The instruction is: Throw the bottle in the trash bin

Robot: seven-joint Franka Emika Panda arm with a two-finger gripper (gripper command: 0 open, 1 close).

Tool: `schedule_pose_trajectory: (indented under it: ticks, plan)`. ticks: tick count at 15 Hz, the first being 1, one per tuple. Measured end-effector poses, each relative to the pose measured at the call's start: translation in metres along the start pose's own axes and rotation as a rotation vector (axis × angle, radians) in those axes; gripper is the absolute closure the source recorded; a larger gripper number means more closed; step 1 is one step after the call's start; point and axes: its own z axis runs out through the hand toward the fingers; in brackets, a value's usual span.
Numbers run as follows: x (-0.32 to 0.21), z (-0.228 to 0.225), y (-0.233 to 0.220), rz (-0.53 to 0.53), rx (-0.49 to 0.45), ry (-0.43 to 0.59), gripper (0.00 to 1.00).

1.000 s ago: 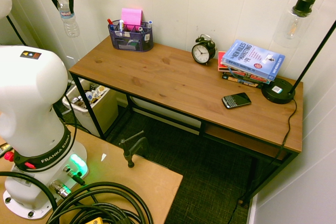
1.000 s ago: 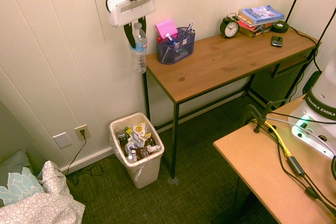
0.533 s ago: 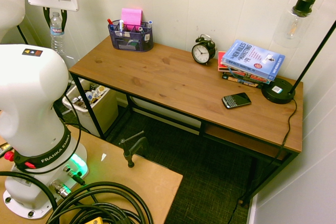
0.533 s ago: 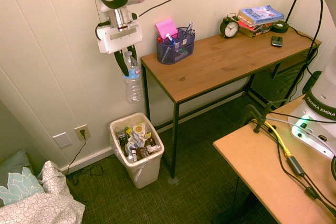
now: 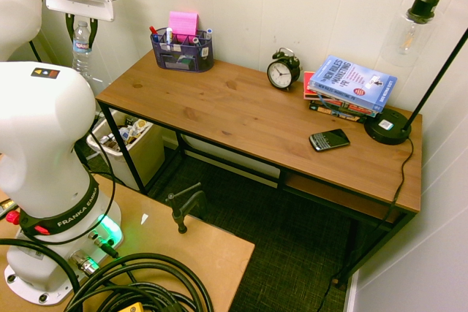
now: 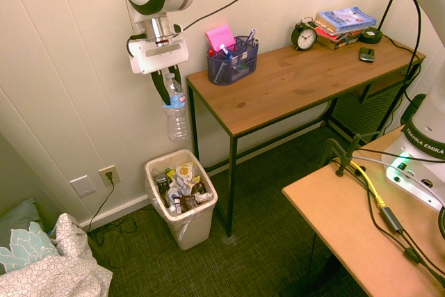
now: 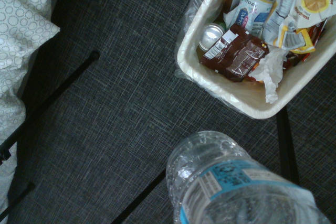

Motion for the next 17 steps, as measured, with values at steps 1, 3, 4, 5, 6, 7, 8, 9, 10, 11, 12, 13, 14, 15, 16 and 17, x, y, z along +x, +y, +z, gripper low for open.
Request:
schedule_pose_trajectory:
  ticks: [1, 3, 4, 5, 6, 7, 8, 9, 10, 11, 12, 13, 14, 15, 16, 17]
  plan:
    - [0.001, -0.001, 0.0, 0.0, 0.003, 0.0, 0.0]
    - [0.001, -0.003, 0.0, -0.002, 0.008, 0.001, 0.0]
    - [0.002, -0.003, 0.0, -0.001, 0.008, 0.001, 0.0]
    - [0.002, -0.004, 0.001, 0.0, 0.009, 0.001, 0.0]
    - [0.003, -0.004, 0.002, 0.002, 0.01, 0.001, 0.0]
    - [0.004, -0.005, 0.003, 0.004, 0.011, 0.001, 0.0]
    - [0.005, -0.005, 0.003, 0.005, 0.012, 0.002, 0.0]
    - [0.005, -0.006, 0.004, 0.009, 0.013, 0.003, 0.0]
    - [0.005, -0.008, 0.004, 0.014, 0.015, 0.005, 0.0]
    - [0.005, -0.011, 0.004, 0.027, 0.017, 0.014, 0.0]
    - [0.005, -0.018, 0.006, 0.056, 0.017, 0.039, 0.0]
    - [0.005, -0.029, 0.008, 0.096, 0.019, 0.081, 0.0]
    - [0.002, -0.041, 0.013, 0.137, 0.019, 0.122, 0.0]
    - [-0.004, -0.054, 0.019, 0.179, 0.024, 0.161, 0.0]
    - [-0.011, -0.067, 0.026, 0.225, 0.03, 0.2, 0.0]
    - [-0.019, -0.08, 0.036, 0.273, 0.036, 0.235, 0.0]
